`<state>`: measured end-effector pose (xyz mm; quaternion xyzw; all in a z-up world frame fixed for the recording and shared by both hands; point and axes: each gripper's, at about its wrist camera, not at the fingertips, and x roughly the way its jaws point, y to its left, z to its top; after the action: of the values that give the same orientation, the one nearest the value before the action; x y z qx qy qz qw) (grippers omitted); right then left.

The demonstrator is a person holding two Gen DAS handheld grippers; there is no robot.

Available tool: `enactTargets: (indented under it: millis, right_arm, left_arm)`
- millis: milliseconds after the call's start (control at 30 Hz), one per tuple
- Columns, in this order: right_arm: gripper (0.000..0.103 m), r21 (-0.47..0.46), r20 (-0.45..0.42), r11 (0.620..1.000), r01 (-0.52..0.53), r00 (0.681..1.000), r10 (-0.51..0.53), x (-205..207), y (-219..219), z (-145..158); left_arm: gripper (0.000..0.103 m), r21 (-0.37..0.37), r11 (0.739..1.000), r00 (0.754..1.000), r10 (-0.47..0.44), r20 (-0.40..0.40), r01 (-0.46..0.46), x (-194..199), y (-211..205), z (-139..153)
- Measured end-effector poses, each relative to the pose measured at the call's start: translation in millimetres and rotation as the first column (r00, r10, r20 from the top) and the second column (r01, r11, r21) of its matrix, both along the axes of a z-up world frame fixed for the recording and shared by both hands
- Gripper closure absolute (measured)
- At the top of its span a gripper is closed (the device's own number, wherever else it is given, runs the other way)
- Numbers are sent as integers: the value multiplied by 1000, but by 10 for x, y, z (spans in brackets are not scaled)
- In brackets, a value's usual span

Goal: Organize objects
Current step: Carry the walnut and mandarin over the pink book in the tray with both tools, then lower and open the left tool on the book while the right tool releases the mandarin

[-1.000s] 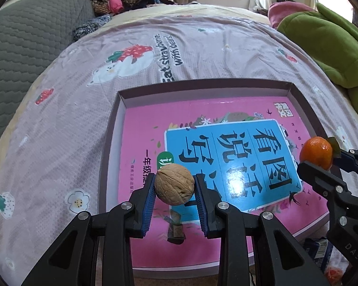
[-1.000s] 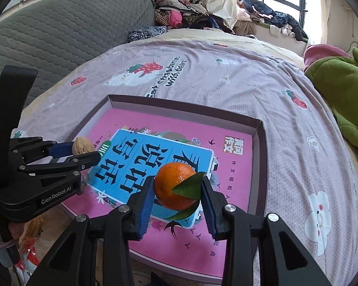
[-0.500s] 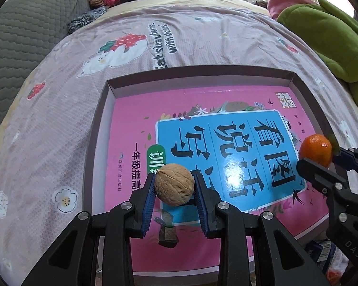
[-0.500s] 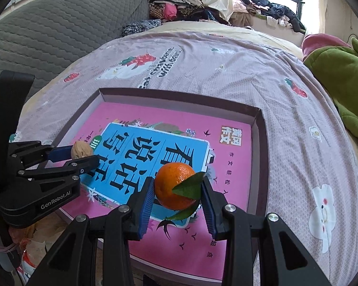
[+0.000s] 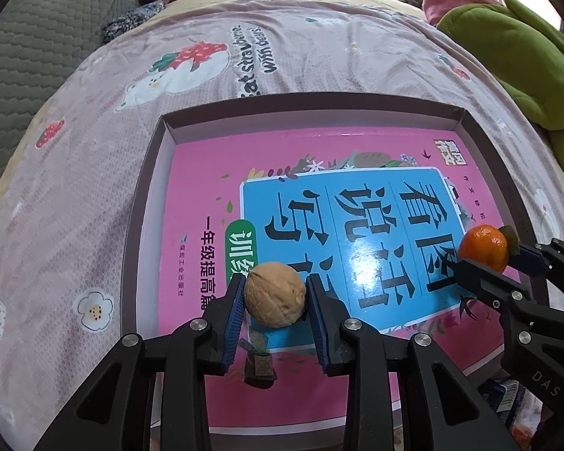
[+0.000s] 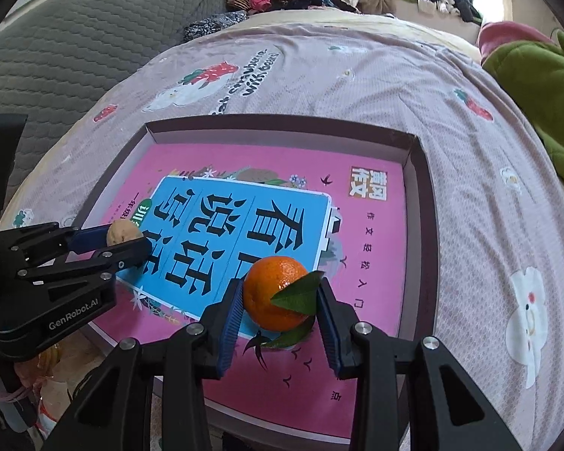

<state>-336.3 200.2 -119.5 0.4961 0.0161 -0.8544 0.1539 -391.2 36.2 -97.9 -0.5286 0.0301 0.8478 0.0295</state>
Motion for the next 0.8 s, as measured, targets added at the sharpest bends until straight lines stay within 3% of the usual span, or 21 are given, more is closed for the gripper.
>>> enactTargets:
  millis: [133, 333, 400, 567, 800]
  right_arm:
    - [64, -25, 27, 1000, 0, 1000, 1, -10, 15, -16]
    - [64, -14, -11, 1000, -9, 1000, 8, 25, 7, 73]
    - [57, -2, -13, 1000, -15, 1000, 15, 31, 1, 108]
    - [55, 5, -41, 1000, -13, 999, 13, 64, -8, 204]
    - [53, 1, -72, 1000, 4, 997, -4, 116, 12, 346]
  left_arm:
    - [64, 4, 1000, 1000, -6, 4, 6, 7, -22, 27]
    - [58, 0, 1000, 1000, -1, -19, 1, 31, -32, 147]
    - [57, -15, 1000, 1000, -4, -26, 4, 48, -22, 183]
    - [48, -5, 1000, 999, -1, -42, 1, 98, -23, 277]
    - [48, -20, 1000, 999, 14, -52, -15, 208, -48, 377]
